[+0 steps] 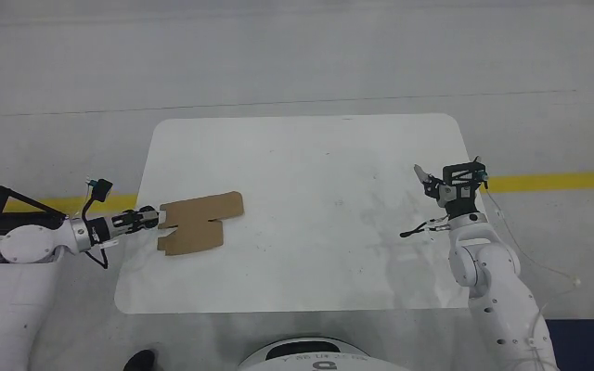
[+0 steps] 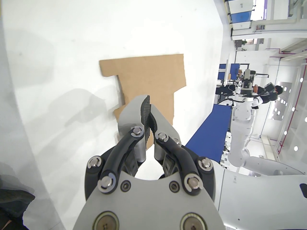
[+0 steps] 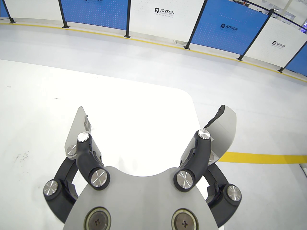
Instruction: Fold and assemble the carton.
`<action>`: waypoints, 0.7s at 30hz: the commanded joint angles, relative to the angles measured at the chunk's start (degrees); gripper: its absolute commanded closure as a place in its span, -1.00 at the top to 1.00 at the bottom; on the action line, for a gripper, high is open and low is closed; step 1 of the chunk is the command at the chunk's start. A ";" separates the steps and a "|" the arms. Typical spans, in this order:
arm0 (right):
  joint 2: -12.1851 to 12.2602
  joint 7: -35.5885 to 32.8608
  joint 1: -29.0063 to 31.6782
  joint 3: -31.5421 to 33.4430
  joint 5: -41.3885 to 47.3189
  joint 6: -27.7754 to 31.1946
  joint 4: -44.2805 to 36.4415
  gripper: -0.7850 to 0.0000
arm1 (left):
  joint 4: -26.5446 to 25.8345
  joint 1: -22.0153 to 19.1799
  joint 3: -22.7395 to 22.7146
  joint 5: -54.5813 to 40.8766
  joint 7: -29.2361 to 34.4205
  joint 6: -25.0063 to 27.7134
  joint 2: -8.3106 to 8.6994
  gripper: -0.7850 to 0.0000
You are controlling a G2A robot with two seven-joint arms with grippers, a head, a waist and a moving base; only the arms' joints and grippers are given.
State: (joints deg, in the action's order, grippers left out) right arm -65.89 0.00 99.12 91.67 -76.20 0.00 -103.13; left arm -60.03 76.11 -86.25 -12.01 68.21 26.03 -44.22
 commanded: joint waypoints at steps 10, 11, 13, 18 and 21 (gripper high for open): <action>0.28 -0.42 -2.03 -5.15 -3.28 12.96 -7.84 1.00 | 6.20 -4.87 -0.07 -1.00 0.69 4.92 0.02 -0.06; 0.17 -0.99 -3.07 -7.49 -4.00 14.43 -7.98 1.00 | 6.55 -4.83 -0.63 -1.18 0.47 5.71 0.15 0.18; -0.19 -2.01 -5.84 -12.04 -5.14 15.81 -7.52 1.00 | 6.86 -4.40 -2.00 -1.75 0.00 7.28 0.46 1.00; -0.36 -2.48 -6.74 -13.20 -4.40 15.87 -7.11 1.00 | 6.98 -2.11 -5.24 -2.75 -0.97 10.44 1.21 1.00; -0.36 -2.48 -6.74 -13.20 -4.40 15.87 -7.11 1.00 | 6.98 -2.11 -5.24 -2.75 -0.97 10.44 1.21 1.00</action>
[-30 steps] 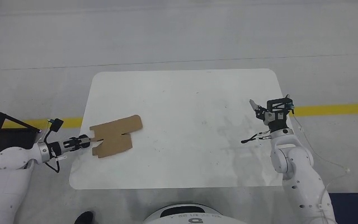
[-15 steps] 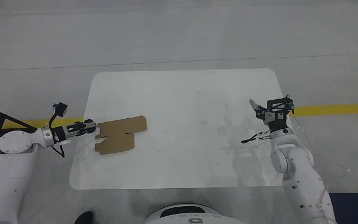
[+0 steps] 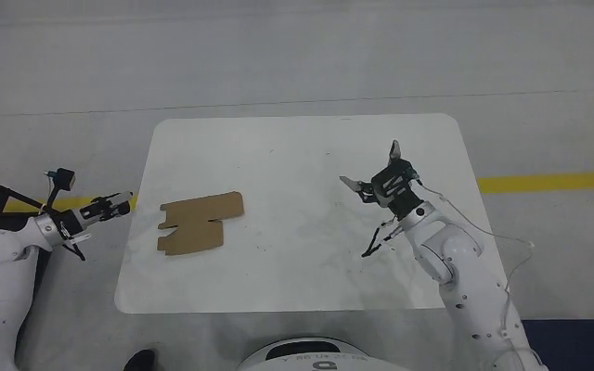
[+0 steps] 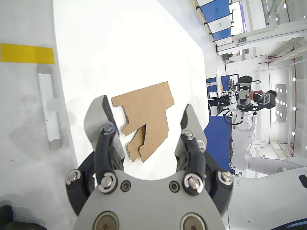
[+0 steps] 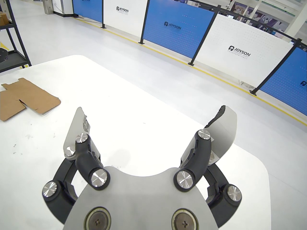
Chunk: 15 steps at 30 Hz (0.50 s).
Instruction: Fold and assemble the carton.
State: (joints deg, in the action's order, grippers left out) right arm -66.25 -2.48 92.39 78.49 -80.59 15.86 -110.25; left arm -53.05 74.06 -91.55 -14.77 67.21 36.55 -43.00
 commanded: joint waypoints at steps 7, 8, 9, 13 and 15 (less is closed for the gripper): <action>0.55 -4.15 -5.86 -10.11 -21.56 14.32 -3.37 1.00 | 0.00 -0.05 0.06 0.02 0.03 -0.07 -0.01 1.00; 0.47 -5.88 -7.40 -13.28 -26.04 16.70 -3.45 1.00 | 0.00 -0.05 0.06 0.02 0.03 -0.07 -0.01 1.00; 0.25 -8.16 -9.09 -16.08 -29.84 17.55 -3.12 1.00 | 0.00 -0.05 0.06 0.02 0.03 -0.07 -0.01 1.00; -1.33 -14.95 -15.37 -25.99 -37.96 18.15 -0.01 0.73 | 0.00 -0.05 0.06 0.02 0.03 -0.07 -0.01 1.00; -2.27 -17.50 -17.75 -30.38 -40.43 18.19 1.52 0.59 | 0.00 -0.05 0.06 0.02 0.03 -0.07 -0.01 1.00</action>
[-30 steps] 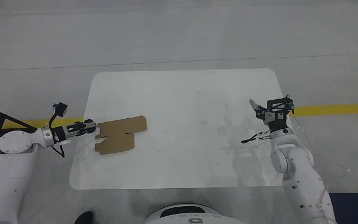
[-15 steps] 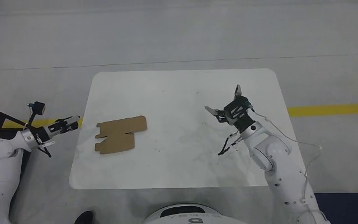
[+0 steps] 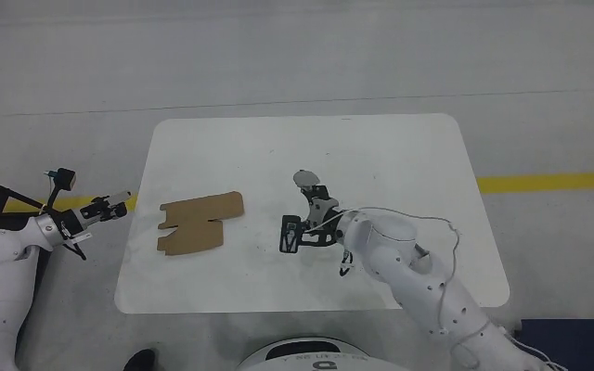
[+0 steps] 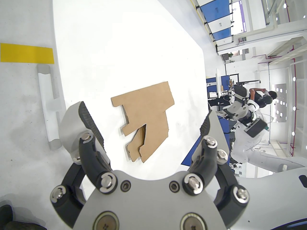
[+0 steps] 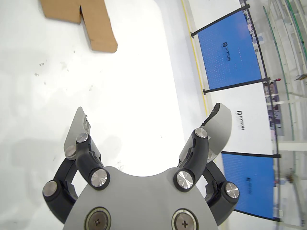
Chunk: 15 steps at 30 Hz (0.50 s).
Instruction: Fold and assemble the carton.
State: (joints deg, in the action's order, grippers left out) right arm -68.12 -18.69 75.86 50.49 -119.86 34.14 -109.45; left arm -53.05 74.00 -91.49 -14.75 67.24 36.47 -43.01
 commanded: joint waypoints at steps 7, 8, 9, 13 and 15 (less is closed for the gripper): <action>-5.06 -8.07 -9.94 -15.40 -4.59 -1.99 8.36 0.57 | 0.00 0.00 0.00 0.00 0.00 0.00 0.00 1.00; -5.87 -8.65 -11.27 -16.98 -4.62 -2.06 9.85 0.54 | 0.00 0.00 0.00 0.00 0.00 0.00 0.00 1.00; -6.71 -9.03 -12.63 -18.38 -4.38 -2.13 11.40 0.51 | 0.00 0.00 0.00 0.00 0.00 0.00 0.00 1.00; -10.29 -10.18 -17.47 -23.24 -2.54 -2.31 17.57 0.43 | 0.00 0.00 0.00 0.00 0.00 0.00 0.00 1.00; -12.16 -10.37 -19.52 -25.54 -2.08 -2.87 20.68 0.40 | 0.00 0.00 0.00 0.00 0.00 0.00 0.00 1.00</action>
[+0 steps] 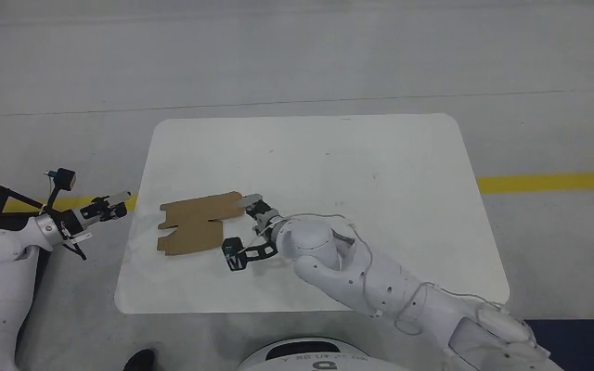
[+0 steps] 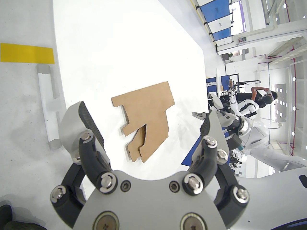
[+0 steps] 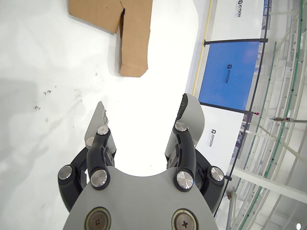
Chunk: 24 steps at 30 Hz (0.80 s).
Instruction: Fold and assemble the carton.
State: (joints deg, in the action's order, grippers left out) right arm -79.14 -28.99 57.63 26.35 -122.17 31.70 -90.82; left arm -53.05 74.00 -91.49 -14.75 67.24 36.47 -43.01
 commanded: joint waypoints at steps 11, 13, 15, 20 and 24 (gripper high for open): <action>-10.16 3.25 -7.38 -8.27 2.43 -6.19 19.01 0.36 | 0.00 0.00 0.00 0.00 0.00 0.00 0.00 1.00; -11.39 3.90 -7.98 -8.43 2.74 -7.85 21.68 0.30 | 0.00 0.00 0.00 0.00 0.00 0.00 0.00 1.00; -12.50 4.40 -8.53 -8.58 2.80 -9.12 23.95 0.23 | 0.00 0.00 0.00 0.00 0.00 0.00 0.00 1.00; -14.70 5.13 -9.46 -8.83 2.49 -10.85 28.48 0.27 | 0.00 0.00 0.00 0.00 0.00 0.00 0.00 1.00; -16.00 5.80 -9.79 -8.64 2.76 -11.03 31.16 0.22 | 0.00 0.00 0.00 0.00 0.00 0.00 0.00 1.00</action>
State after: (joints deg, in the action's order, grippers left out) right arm -94.81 -23.36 47.88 17.64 -119.47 20.78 -60.36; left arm -53.05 74.00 -91.49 -14.75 67.23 36.47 -43.01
